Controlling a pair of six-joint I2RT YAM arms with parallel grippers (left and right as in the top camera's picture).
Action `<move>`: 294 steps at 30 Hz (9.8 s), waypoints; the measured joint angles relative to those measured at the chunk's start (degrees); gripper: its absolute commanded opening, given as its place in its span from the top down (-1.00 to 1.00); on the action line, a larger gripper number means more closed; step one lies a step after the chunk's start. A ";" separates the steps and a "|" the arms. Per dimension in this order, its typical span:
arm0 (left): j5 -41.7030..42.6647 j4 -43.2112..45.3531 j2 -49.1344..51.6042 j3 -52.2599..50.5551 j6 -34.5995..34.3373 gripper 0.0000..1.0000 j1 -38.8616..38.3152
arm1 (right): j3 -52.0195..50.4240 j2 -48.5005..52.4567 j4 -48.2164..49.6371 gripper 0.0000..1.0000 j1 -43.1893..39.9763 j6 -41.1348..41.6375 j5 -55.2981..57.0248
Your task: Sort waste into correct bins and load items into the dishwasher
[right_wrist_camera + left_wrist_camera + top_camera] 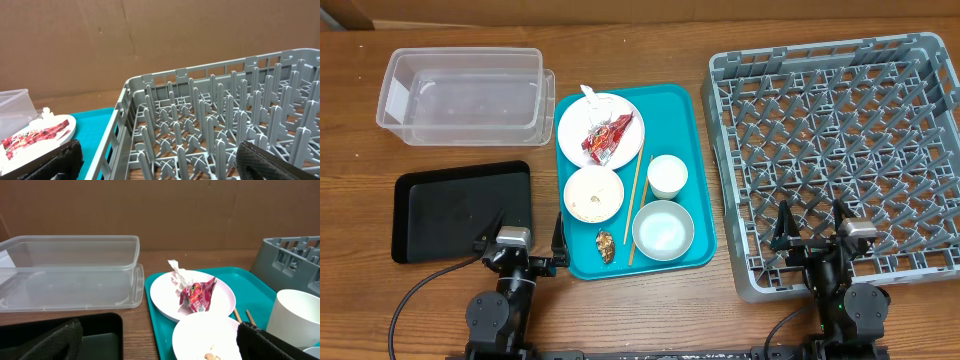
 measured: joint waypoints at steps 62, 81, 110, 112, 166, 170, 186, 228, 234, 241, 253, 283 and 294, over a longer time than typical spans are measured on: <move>-1.86 -0.04 0.00 0.00 0.22 -1.00 0.00 | 0.00 0.00 -0.02 -1.00 0.02 0.02 0.02; -4.61 -0.46 3.74 1.84 -1.81 -1.00 0.00 | 4.85 0.02 -12.04 -1.00 0.00 2.86 0.07; 3.19 -38.58 80.63 70.23 0.02 -1.00 0.00 | 50.95 55.17 -38.47 -1.00 0.00 5.84 0.48; 3.98 -36.02 81.31 70.29 0.00 -1.00 0.00 | 51.17 57.55 -38.66 -1.00 0.00 5.84 0.46; 7.56 2.23 109.87 72.43 -4.35 0.92 -5.40 | 51.17 60.19 -42.12 -1.00 0.00 6.05 -0.22; 3.69 1.20 102.16 73.59 -4.37 0.88 -4.85 | 51.17 60.19 -42.10 -1.00 0.00 6.03 -0.20; -5.42 -5.79 103.03 74.69 -4.63 -0.15 6.78 | 51.17 60.19 -42.12 -1.00 0.00 6.03 -0.20; 12.28 -18.05 116.58 74.69 18.21 0.92 -6.45 | 51.17 60.19 -43.60 -1.00 0.00 6.03 -0.20; 9.42 -18.36 116.65 76.06 17.40 0.92 -6.45 | 51.17 60.19 -43.63 -1.00 0.00 6.05 -0.20; 6.80 -18.51 113.11 82.36 12.46 0.92 -5.60 | 51.17 60.19 -43.78 -1.00 0.00 6.03 -0.17; 0.02 -22.12 101.63 86.25 1.86 0.92 4.87 | 51.17 60.19 -43.91 -1.00 0.00 6.03 -0.20; -2.69 -24.41 105.94 86.25 -6.34 -0.03 12.48 | 51.17 60.19 -43.91 -1.00 0.00 6.03 -0.22; 2.99 -24.41 105.94 86.25 -6.12 -0.11 11.28 | 51.17 60.19 -43.89 -1.00 0.00 6.01 -0.22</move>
